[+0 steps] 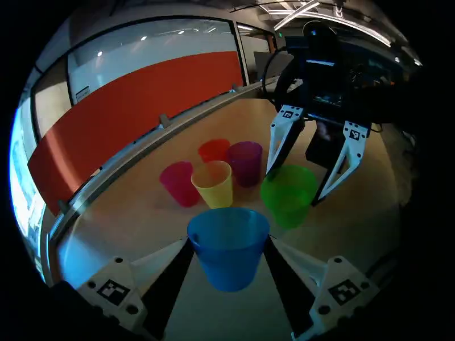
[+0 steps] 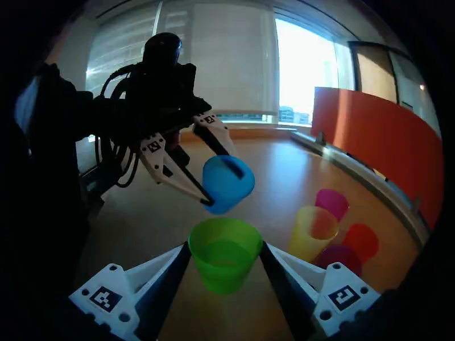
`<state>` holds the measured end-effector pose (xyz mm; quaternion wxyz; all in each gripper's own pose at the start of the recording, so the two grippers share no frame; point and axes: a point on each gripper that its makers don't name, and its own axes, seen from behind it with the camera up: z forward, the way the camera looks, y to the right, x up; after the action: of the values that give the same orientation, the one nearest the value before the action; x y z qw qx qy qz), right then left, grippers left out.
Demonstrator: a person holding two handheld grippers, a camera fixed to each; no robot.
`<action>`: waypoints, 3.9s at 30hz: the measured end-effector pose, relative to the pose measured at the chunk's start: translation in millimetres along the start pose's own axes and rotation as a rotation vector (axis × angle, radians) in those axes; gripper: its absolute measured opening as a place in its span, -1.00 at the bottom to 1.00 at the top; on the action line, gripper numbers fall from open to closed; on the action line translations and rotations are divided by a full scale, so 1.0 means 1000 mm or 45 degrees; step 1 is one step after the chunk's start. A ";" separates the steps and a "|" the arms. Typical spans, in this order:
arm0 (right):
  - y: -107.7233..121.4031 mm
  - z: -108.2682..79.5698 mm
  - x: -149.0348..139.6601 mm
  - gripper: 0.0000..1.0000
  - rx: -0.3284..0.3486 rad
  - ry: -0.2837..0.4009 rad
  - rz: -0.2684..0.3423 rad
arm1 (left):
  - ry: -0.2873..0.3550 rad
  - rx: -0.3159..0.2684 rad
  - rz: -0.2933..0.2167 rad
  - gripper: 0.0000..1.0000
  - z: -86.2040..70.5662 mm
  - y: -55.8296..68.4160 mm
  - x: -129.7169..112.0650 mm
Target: Pour water
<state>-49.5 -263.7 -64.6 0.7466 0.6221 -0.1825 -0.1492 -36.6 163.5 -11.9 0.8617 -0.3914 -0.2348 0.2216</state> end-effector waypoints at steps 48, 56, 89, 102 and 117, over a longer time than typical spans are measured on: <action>0.008 -0.003 -0.030 0.81 0.003 -0.079 0.022 | -0.103 -0.067 0.039 0.70 0.022 0.014 -0.029; 0.007 -0.006 -0.032 0.81 -0.003 -0.088 0.024 | -0.102 -0.072 0.024 0.70 0.021 0.016 -0.034; 0.009 -0.013 -0.038 0.82 -0.033 -0.110 0.019 | -0.146 -0.055 0.017 0.70 0.013 0.014 -0.057; 0.009 -0.013 -0.038 0.85 -0.039 -0.110 0.023 | -0.165 -0.052 -0.002 0.70 0.013 0.011 -0.066; 0.011 -0.013 -0.045 0.93 -0.055 -0.119 0.042 | -0.224 -0.063 0.009 0.70 0.015 0.014 -0.080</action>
<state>-83.5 -229.9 -59.6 0.7529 0.5952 -0.2242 -0.1695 -111.2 134.9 -32.4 0.8271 -0.3924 -0.3135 0.2523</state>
